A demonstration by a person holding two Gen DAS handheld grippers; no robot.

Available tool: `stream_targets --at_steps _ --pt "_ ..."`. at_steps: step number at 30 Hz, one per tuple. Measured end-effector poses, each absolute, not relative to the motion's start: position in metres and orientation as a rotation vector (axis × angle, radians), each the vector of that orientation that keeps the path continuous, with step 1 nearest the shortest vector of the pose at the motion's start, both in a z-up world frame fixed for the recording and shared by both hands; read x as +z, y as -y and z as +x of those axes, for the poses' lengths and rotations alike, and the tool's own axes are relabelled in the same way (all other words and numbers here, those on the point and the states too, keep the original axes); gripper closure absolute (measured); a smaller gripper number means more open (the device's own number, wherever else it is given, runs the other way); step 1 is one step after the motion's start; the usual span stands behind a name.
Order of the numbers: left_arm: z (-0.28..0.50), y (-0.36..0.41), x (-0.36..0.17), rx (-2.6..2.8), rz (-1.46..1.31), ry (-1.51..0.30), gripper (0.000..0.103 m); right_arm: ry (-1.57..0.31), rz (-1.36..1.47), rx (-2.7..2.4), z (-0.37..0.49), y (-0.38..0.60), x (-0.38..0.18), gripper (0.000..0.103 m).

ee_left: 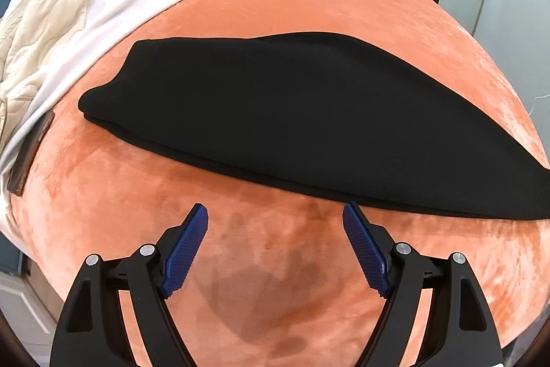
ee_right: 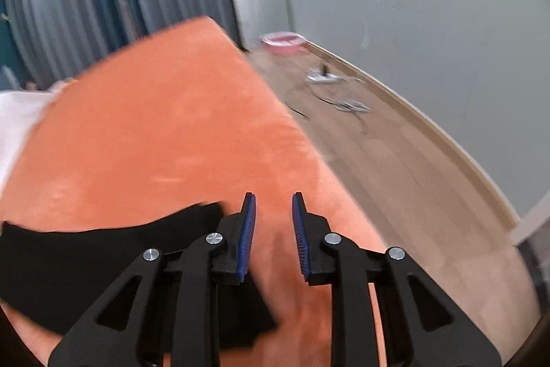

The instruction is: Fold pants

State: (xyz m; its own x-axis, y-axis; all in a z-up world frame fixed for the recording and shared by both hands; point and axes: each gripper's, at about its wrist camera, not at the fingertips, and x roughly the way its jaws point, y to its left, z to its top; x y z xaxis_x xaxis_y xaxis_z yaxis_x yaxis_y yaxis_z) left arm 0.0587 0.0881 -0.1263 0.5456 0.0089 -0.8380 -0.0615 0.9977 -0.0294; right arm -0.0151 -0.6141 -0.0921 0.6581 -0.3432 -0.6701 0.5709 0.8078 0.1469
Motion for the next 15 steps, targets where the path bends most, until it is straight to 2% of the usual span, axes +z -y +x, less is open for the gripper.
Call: stream_targets --at_steps 4,7,8,9,12,15 --pt "0.061 -0.068 -0.131 0.0 0.0 -0.991 0.025 -0.745 0.248 -0.323 -0.002 0.552 -0.092 0.083" --pt "0.059 -0.04 -0.125 -0.031 0.048 -0.979 0.025 -0.875 0.14 -0.415 0.032 0.557 -0.118 0.083" --pt "0.058 -0.037 -0.123 -0.034 0.056 -0.968 0.025 -0.897 0.141 -0.505 0.041 0.574 -0.126 0.078" --pt "0.057 -0.032 -0.119 -0.022 0.077 -0.956 0.025 -0.861 0.227 -0.568 0.034 0.592 -0.123 0.069" --pt "0.064 -0.027 -0.114 0.002 0.1 -0.931 0.025 -0.716 0.407 -0.64 -0.008 0.599 -0.1 0.069" --pt "0.069 -0.033 -0.111 0.027 0.101 -0.916 0.024 -0.683 0.489 -0.568 -0.048 0.573 -0.098 0.068"
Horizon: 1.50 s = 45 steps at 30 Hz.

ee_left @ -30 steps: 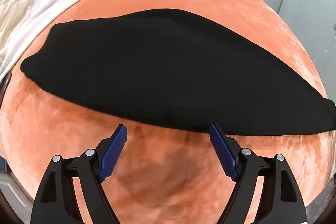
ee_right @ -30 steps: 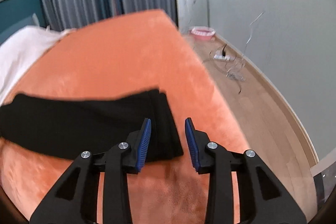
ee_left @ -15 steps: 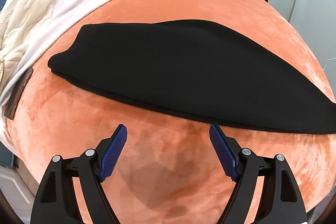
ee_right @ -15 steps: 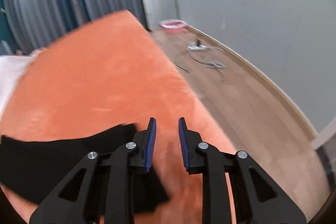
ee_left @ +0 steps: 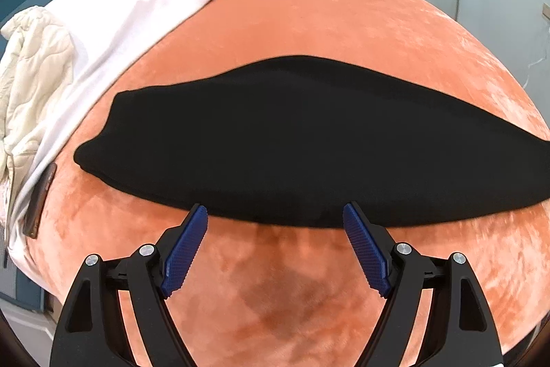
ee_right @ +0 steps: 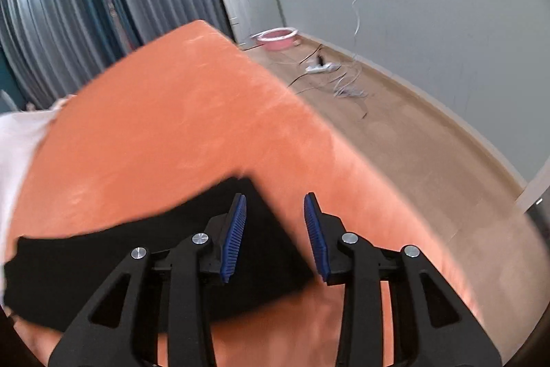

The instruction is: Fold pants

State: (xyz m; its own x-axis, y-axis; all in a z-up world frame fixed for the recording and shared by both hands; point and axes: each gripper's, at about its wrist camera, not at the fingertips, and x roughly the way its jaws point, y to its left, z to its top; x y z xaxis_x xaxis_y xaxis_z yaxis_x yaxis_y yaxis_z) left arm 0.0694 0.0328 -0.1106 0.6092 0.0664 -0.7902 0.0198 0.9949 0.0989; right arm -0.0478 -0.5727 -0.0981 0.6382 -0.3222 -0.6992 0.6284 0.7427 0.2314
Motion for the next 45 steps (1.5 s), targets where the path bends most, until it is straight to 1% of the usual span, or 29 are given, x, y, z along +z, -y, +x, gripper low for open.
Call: stream_targets --at_steps 1,3,4,5,7,10,12,13,14,19,24,31,32,37,39,40,43,44,45 --pt "0.072 -0.035 -0.11 0.035 0.106 -0.914 0.024 -0.692 0.497 -0.553 -0.055 0.565 -0.102 0.067" --pt "0.074 -0.035 -0.11 0.051 0.111 -0.908 0.024 -0.721 0.515 -0.54 -0.078 0.545 -0.113 0.061" --pt "0.073 -0.036 -0.109 0.057 0.11 -0.906 0.024 -0.73 0.533 -0.535 -0.086 0.543 -0.116 0.056" --pt "0.072 -0.037 -0.108 0.066 0.111 -0.901 0.021 -0.731 0.556 -0.538 -0.095 0.535 -0.121 0.051" --pt "0.068 -0.037 -0.105 0.099 0.125 -0.874 0.016 -0.72 0.591 -0.541 -0.111 0.522 -0.124 0.045" --pt "0.065 -0.035 -0.101 0.118 0.145 -0.844 0.016 -0.696 0.645 -0.52 -0.127 0.498 -0.126 0.044" --pt "0.066 -0.035 -0.1 0.114 0.137 -0.847 0.016 -0.695 0.644 -0.509 -0.13 0.486 -0.126 0.039" --pt "0.067 -0.036 -0.1 0.108 0.128 -0.85 0.016 -0.696 0.641 -0.512 -0.119 0.481 -0.129 0.035" --pt "0.067 -0.036 -0.1 0.105 0.124 -0.849 0.016 -0.698 0.641 -0.512 -0.113 0.48 -0.132 0.034" --pt "0.067 -0.037 -0.101 0.129 0.162 -0.837 0.016 -0.682 0.699 -0.511 -0.085 0.471 -0.132 0.033" --pt "0.063 -0.046 -0.104 0.126 0.157 -0.835 0.016 -0.645 0.778 -0.53 -0.069 0.495 -0.137 0.033" --pt "0.055 -0.059 -0.121 0.15 0.152 -0.862 0.016 -0.656 0.761 -0.597 -0.054 0.529 -0.14 0.033" --pt "0.054 -0.06 -0.122 0.148 0.15 -0.866 0.016 -0.653 0.761 -0.6 -0.05 0.531 -0.14 0.031" --pt "0.051 -0.058 -0.122 0.134 0.155 -0.861 0.016 -0.636 0.758 -0.587 -0.024 0.55 -0.143 0.032" --pt "0.052 -0.058 -0.121 0.133 0.155 -0.86 0.016 -0.616 0.759 -0.586 -0.018 0.557 -0.144 0.037" --pt "0.053 -0.058 -0.121 0.133 0.156 -0.862 0.016 -0.607 0.762 -0.591 -0.015 0.563 -0.145 0.048" --pt "0.056 -0.06 -0.122 0.137 0.151 -0.867 0.016 -0.607 0.808 -0.562 -0.005 0.58 -0.154 0.09" --pt "0.056 -0.06 -0.122 0.138 0.15 -0.868 0.016 -0.592 0.841 -0.545 -0.004 0.584 -0.154 0.093" --pt "0.057 -0.061 -0.122 0.14 0.149 -0.869 0.016 -0.58 0.844 -0.542 -0.004 0.584 -0.152 0.094"
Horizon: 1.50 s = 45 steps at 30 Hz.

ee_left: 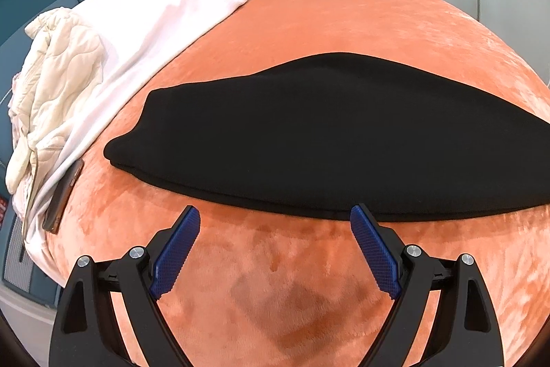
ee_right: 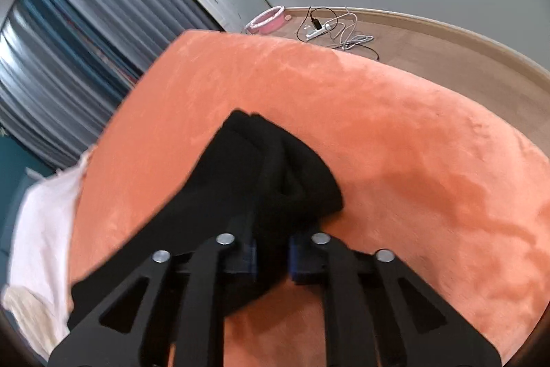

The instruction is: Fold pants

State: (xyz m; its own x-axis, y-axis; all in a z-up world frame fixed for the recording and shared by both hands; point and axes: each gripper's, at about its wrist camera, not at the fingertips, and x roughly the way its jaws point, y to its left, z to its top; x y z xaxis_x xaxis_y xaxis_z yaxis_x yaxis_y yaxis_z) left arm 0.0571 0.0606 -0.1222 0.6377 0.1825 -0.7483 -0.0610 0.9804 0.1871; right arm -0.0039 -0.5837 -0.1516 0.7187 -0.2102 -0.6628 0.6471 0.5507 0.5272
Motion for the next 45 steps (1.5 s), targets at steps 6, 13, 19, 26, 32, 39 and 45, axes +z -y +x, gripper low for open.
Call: stream_targets --at_steps 6,13,19,26,32,39,45 --pt "0.056 -0.073 -0.12 0.139 0.116 -0.86 0.016 -0.524 0.685 -0.334 0.039 0.509 -0.076 0.095" --pt "0.037 -0.116 -0.11 0.162 0.051 -0.842 0.016 -0.617 0.47 0.083 0.145 0.318 -0.031 0.095" --pt "0.025 -0.175 -0.107 0.217 0.02 -0.846 0.016 -0.771 0.308 0.219 0.199 0.186 -0.078 0.095" --pt "0.019 -0.215 -0.106 0.236 0.015 -0.826 0.016 -0.875 0.243 0.185 0.205 0.141 -0.127 0.094" --pt "0.023 -0.211 -0.108 0.184 -0.007 -0.831 0.016 -0.887 0.236 0.149 0.202 0.138 -0.135 0.094" --pt "0.03 -0.189 -0.11 0.125 0.032 -0.852 0.016 -0.87 0.091 0.092 0.195 0.115 -0.123 0.085" --pt "0.034 -0.176 -0.106 0.095 0.067 -0.861 0.016 -0.859 0.062 0.043 0.201 0.101 -0.121 0.058"
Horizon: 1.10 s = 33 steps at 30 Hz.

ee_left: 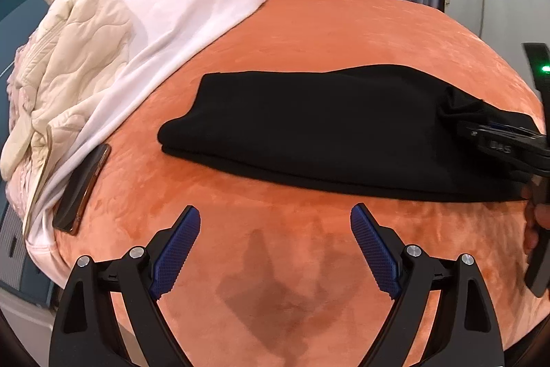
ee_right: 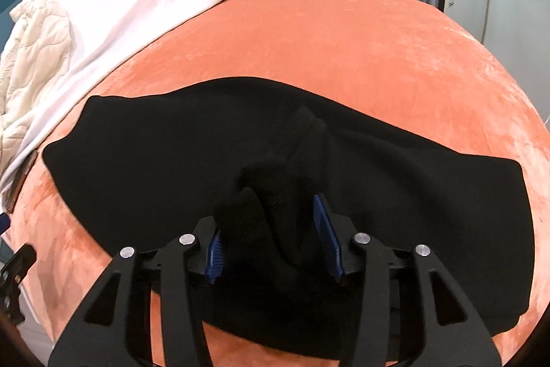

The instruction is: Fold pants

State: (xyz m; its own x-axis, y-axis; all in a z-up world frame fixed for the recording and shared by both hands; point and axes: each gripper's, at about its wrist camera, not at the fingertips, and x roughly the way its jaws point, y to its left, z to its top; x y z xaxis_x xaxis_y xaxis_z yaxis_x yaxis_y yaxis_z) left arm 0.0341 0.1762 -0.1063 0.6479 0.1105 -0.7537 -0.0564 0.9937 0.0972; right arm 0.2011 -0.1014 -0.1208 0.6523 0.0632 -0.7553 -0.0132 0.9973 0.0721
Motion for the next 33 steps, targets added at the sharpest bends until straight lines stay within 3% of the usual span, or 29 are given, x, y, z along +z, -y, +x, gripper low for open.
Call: stream_targets --at_steps 2,6,7,10,12,14,15,17,21,24,30,31,32,33 --pt "0.034 -0.175 -0.105 0.074 0.058 -0.868 0.016 -0.859 0.095 0.084 0.201 0.096 -0.12 0.081" --pt "0.034 -0.171 -0.106 0.065 0.061 -0.874 0.016 -0.893 0.005 0.064 0.204 0.074 -0.132 0.081" --pt "0.034 -0.17 -0.107 0.065 0.066 -0.879 0.016 -0.905 -0.014 0.059 0.204 0.071 -0.137 0.076" --pt "0.029 -0.169 -0.107 0.052 0.078 -0.883 0.016 -0.843 -0.028 0.09 0.181 0.063 -0.12 0.05" --pt "0.026 -0.169 -0.109 0.053 0.094 -0.885 0.016 -0.765 0.037 0.138 0.156 0.072 -0.101 0.05" --pt "0.026 -0.17 -0.11 0.058 0.105 -0.888 0.016 -0.724 0.094 0.1 0.14 0.095 -0.086 0.066" --pt "0.027 -0.17 -0.111 0.059 0.109 -0.89 0.016 -0.712 0.127 0.062 0.133 0.112 -0.082 0.066" --pt "0.029 -0.169 -0.112 0.062 0.107 -0.9 0.016 -0.696 0.153 -0.092 0.122 0.158 -0.077 0.082" --pt "0.031 -0.157 -0.11 0.038 0.087 -0.91 0.016 -0.743 0.211 -0.349 0.11 0.243 -0.097 0.082" --pt "0.029 -0.143 -0.107 0.007 0.09 -0.907 0.016 -0.877 0.181 -0.39 0.12 0.271 -0.143 0.083" --pt "0.025 -0.131 -0.102 -0.001 0.117 -0.896 0.016 -0.8 0.204 -0.157 0.147 0.203 -0.095 0.079" --pt "0.026 -0.13 -0.101 0.002 0.12 -0.897 0.016 -0.8 0.159 -0.108 0.156 0.182 -0.094 0.072" --pt "0.026 -0.13 -0.1 0.004 0.122 -0.897 0.016 -0.799 0.125 -0.08 0.165 0.168 -0.095 0.055" --pt "0.025 -0.13 -0.099 0.006 0.125 -0.895 0.016 -0.808 0.075 -0.053 0.178 0.147 -0.1 0.048"
